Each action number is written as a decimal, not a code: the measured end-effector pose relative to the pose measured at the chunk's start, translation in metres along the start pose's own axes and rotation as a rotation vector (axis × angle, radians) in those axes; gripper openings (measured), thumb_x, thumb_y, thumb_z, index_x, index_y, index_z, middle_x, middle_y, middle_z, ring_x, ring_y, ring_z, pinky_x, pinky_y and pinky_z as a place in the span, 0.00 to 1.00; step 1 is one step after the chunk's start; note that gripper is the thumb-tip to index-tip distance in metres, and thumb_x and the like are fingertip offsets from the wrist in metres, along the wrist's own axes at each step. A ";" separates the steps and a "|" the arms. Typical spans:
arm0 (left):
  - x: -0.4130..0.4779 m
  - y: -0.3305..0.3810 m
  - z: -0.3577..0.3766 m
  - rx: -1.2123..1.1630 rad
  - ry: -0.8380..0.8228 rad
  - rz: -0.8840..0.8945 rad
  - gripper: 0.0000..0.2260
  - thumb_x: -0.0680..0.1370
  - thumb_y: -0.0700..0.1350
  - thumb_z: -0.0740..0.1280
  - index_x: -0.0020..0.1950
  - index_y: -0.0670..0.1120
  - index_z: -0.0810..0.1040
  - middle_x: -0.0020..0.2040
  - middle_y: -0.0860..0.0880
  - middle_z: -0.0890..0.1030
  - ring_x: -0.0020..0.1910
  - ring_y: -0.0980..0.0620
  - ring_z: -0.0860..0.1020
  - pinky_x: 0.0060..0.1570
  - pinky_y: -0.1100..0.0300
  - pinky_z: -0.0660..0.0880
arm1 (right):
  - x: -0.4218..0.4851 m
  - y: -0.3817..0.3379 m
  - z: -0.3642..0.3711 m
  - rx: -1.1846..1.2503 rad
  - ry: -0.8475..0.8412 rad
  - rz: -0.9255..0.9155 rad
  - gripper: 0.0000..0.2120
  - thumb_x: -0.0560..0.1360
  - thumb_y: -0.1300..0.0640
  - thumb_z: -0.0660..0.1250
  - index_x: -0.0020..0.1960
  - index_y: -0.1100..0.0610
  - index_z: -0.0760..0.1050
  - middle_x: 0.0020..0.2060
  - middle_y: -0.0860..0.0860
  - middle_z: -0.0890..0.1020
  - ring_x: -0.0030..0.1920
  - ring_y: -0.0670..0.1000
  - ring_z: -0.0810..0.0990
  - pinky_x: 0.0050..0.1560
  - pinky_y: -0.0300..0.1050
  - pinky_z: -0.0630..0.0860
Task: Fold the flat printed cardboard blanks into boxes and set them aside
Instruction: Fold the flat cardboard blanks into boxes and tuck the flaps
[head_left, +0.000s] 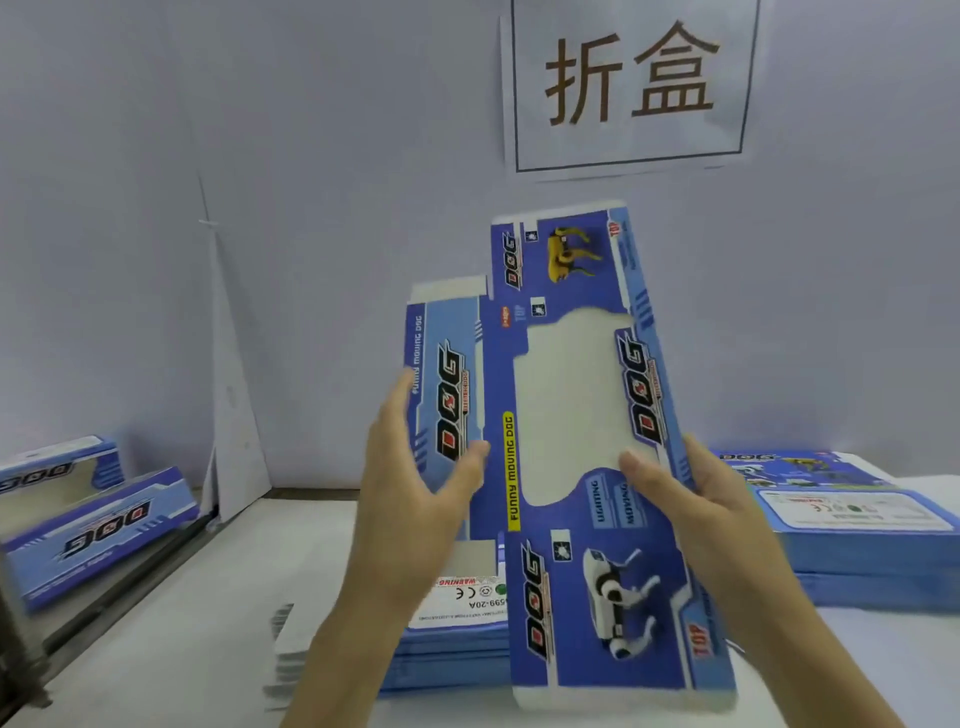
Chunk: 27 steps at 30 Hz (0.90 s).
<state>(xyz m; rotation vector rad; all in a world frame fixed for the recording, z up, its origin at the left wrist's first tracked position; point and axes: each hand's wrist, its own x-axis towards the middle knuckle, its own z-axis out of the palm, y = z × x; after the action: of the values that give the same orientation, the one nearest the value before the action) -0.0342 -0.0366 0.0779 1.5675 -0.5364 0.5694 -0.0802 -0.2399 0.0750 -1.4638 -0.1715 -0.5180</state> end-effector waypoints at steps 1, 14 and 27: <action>-0.001 -0.001 -0.001 0.094 -0.121 -0.022 0.34 0.68 0.54 0.71 0.66 0.73 0.55 0.62 0.68 0.64 0.62 0.71 0.68 0.38 0.76 0.74 | 0.001 -0.001 -0.001 0.005 0.008 -0.032 0.14 0.69 0.49 0.67 0.53 0.48 0.74 0.43 0.49 0.86 0.40 0.50 0.86 0.28 0.39 0.79; -0.018 0.021 0.024 -0.297 -0.276 -0.239 0.33 0.59 0.71 0.73 0.63 0.67 0.73 0.65 0.54 0.77 0.64 0.54 0.76 0.61 0.47 0.75 | -0.019 -0.003 0.026 -0.368 -0.515 -0.374 0.21 0.76 0.37 0.62 0.68 0.38 0.72 0.68 0.37 0.73 0.69 0.43 0.71 0.64 0.36 0.71; -0.004 -0.001 0.003 0.253 -0.145 -0.073 0.50 0.60 0.68 0.74 0.73 0.70 0.46 0.63 0.64 0.68 0.56 0.66 0.75 0.51 0.68 0.75 | 0.005 -0.001 -0.014 0.057 0.084 -0.031 0.13 0.77 0.58 0.64 0.60 0.49 0.76 0.45 0.49 0.87 0.41 0.50 0.86 0.28 0.41 0.79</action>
<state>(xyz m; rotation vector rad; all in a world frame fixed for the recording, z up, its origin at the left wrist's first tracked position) -0.0365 -0.0397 0.0743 1.8712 -0.5288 0.4841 -0.0789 -0.2544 0.0768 -1.3832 -0.1415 -0.5941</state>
